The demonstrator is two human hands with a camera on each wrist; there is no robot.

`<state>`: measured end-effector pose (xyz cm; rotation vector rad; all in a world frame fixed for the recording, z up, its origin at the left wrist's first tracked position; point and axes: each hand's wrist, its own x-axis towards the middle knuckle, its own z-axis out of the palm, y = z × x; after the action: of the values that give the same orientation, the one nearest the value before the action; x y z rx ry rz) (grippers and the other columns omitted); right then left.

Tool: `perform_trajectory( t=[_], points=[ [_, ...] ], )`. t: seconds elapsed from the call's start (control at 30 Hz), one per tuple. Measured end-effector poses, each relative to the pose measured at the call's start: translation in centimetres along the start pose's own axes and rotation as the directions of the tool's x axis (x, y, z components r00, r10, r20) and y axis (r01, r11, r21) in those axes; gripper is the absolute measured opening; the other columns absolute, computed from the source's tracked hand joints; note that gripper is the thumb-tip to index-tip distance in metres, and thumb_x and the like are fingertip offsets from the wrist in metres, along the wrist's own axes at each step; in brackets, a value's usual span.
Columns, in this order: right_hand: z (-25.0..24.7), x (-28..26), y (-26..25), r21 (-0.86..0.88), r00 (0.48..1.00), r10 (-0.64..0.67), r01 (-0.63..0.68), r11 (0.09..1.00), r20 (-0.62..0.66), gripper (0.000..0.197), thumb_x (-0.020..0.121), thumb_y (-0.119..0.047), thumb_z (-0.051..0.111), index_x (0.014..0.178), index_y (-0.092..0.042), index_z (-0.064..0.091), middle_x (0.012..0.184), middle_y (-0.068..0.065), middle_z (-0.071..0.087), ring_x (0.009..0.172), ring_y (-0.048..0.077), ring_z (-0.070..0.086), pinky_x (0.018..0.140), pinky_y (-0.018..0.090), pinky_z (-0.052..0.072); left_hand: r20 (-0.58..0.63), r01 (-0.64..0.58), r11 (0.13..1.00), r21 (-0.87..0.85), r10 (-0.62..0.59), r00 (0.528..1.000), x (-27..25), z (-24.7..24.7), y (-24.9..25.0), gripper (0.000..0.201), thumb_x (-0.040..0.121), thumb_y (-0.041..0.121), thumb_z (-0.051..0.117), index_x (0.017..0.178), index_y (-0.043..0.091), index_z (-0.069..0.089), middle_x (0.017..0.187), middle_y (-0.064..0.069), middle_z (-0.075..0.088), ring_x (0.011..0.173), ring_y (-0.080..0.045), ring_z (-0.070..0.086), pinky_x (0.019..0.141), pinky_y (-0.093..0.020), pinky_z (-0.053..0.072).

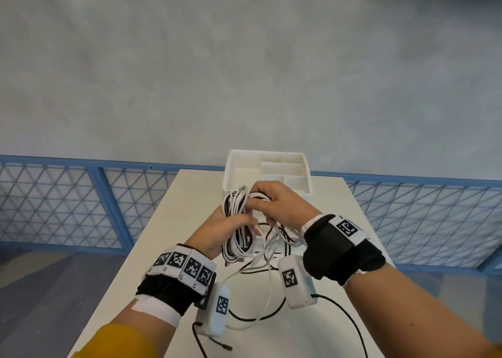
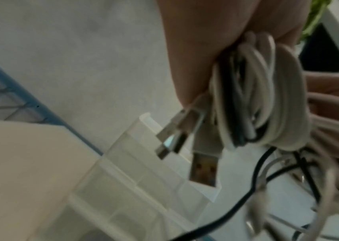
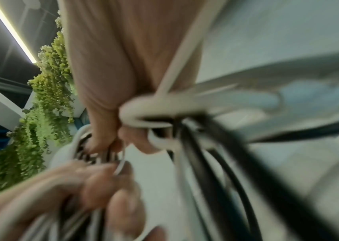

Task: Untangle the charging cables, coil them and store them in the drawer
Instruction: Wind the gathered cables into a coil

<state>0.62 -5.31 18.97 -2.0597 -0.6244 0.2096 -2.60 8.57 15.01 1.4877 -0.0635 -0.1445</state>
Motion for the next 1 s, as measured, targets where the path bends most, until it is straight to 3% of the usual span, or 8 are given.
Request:
perform_trajectory(
  t=[0.2,0.27,0.53,0.67,0.73,0.8,0.9,1.0],
  points=[
    [-1.7,-0.9,0.9,0.003,0.986,0.041,-0.042,0.999,0.162,0.018,0.088,-0.018,0.058,0.102,-0.008,0.053,0.061,-0.004,0.059,0.048,0.011,0.052,0.055,0.025,0.048,-0.09,0.013,0.98,0.2,0.005,0.996,0.8,-0.7,1.6,0.019,0.058,0.005,0.07,0.077,0.008,0.068,0.068,-0.01,0.067,0.064,-0.021,0.063,0.062,-0.026,0.05],
    [-2.0,-1.3,1.6,-0.018,0.979,0.061,-0.058,0.998,0.196,0.026,0.086,-0.018,0.061,0.11,-0.016,0.049,0.071,0.002,0.061,0.056,0.013,0.058,0.065,0.029,0.051,-0.093,-0.016,0.973,0.231,0.038,0.995,1.0,-1.3,2.5,0.018,0.063,-0.002,0.071,0.076,0.009,0.066,0.064,-0.006,0.065,0.056,-0.015,0.061,0.056,-0.022,0.05],
    [-2.6,-2.3,6.4,-0.569,0.977,0.159,-0.213,0.795,-0.143,0.035,0.083,-0.019,0.058,0.117,-0.019,0.05,0.095,0.007,0.063,0.086,0.028,0.061,0.076,0.036,0.049,-0.011,-0.121,0.989,-0.09,0.121,0.993,1.0,-2.1,3.4,0.022,0.081,-0.011,0.053,0.083,0.011,0.056,0.059,-0.003,0.071,0.059,-0.013,0.068,0.058,-0.023,0.055],
    [-2.0,-3.3,7.1,-0.402,0.988,-0.001,-0.063,0.914,-0.158,0.053,0.077,-0.022,0.071,0.124,-0.018,0.046,0.113,0.0,0.05,0.098,0.012,0.053,0.084,0.022,0.043,-0.034,-0.043,0.959,-0.281,0.035,0.999,1.3,-3.3,3.1,0.015,0.083,-0.004,0.049,0.084,0.01,0.055,0.057,-0.001,0.067,0.054,-0.015,0.066,0.053,-0.025,0.055],
    [-2.1,-3.8,7.5,-0.293,0.947,-0.157,0.071,0.953,-0.28,0.035,0.077,-0.015,0.071,0.107,-0.02,0.054,0.101,-0.007,0.049,0.09,-0.005,0.05,0.078,0.01,0.04,-0.045,0.021,0.907,-0.42,-0.044,0.998,1.5,-4.1,3.3,0.013,0.084,0.006,0.047,0.074,0.008,0.055,0.049,-0.001,0.059,0.046,-0.013,0.061,0.048,-0.022,0.052],
    [-2.6,-4.4,8.7,-0.356,0.901,-0.218,0.077,0.931,-0.375,0.021,0.078,-0.006,0.066,0.088,-0.021,0.055,0.088,-0.007,0.051,0.082,-0.001,0.052,0.072,0.017,0.039,-0.088,0.002,0.89,-0.455,-0.048,0.995,1.6,-4.6,3.4,0.021,0.089,0.007,0.041,0.071,0.009,0.052,0.046,0.0,0.053,0.04,-0.01,0.054,0.046,-0.019,0.049],
    [-3.0,-4.7,10.4,-0.533,0.903,-0.003,-0.251,0.808,-0.43,0.012,0.082,-0.019,0.061,0.092,-0.012,0.063,0.095,0.005,0.058,0.09,0.025,0.053,0.072,0.032,0.038,-0.086,-0.041,0.894,-0.445,0.003,0.996,1.8,-3.8,3.1,0.016,0.089,0.0,0.04,0.084,0.011,0.051,0.047,0.0,0.051,0.038,-0.009,0.047,0.043,-0.018,0.045],
    [-2.2,-5.2,11.8,-0.457,0.819,0.343,-0.55,0.699,-0.461,0.027,0.091,-0.038,0.048,0.093,-0.011,0.053,0.091,0.008,0.056,0.081,0.027,0.053,0.07,0.032,0.042,-0.044,0.001,0.872,-0.489,-0.026,0.999,2.2,-2.8,2.1,0.016,0.089,0.0,0.04,0.084,0.011,0.051,0.046,0.001,0.046,0.038,-0.008,0.043,0.041,-0.017,0.04]
  ],
)
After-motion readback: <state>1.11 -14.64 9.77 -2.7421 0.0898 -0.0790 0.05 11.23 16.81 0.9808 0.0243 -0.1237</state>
